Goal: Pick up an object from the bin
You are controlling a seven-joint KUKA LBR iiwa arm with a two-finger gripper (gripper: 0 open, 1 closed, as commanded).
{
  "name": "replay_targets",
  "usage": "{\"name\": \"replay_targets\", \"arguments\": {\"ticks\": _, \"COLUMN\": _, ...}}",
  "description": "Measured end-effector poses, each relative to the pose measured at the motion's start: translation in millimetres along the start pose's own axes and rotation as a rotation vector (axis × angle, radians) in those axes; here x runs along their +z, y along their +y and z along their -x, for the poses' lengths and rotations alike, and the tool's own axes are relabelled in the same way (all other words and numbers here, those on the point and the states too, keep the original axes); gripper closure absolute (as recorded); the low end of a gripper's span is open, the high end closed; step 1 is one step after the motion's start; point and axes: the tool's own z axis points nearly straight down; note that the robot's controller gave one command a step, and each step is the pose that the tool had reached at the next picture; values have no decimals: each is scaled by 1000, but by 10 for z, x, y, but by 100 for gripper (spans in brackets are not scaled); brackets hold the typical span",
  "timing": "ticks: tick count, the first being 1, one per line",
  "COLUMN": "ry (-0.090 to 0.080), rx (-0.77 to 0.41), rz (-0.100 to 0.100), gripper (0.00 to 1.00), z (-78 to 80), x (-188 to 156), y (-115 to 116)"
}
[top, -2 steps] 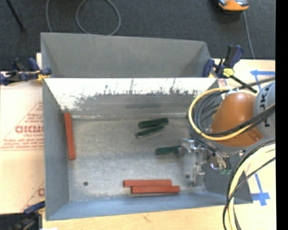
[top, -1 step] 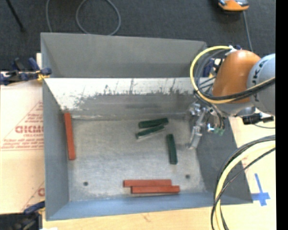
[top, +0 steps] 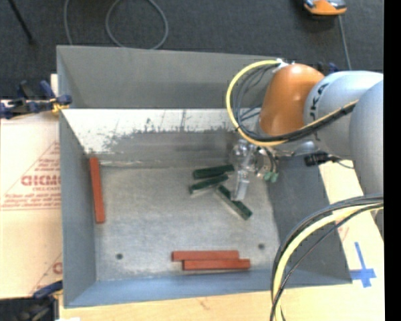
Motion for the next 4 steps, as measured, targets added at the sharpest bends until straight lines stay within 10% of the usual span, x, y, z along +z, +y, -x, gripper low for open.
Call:
{"name": "replay_targets", "arguments": {"ticks": 1, "ry": -3, "rx": 6, "rz": 0, "gripper": 100, "z": 7, "x": -19, "y": -36}}
{"name": "replay_targets", "arguments": {"ticks": 2, "ry": 0, "rx": 5, "rz": 0, "gripper": 0, "z": -3, "x": -8, "y": -36}}
{"name": "replay_targets", "arguments": {"ticks": 4, "ry": -4, "rx": 20, "rz": -1, "gripper": 0, "z": -185, "x": -10, "y": -301}}
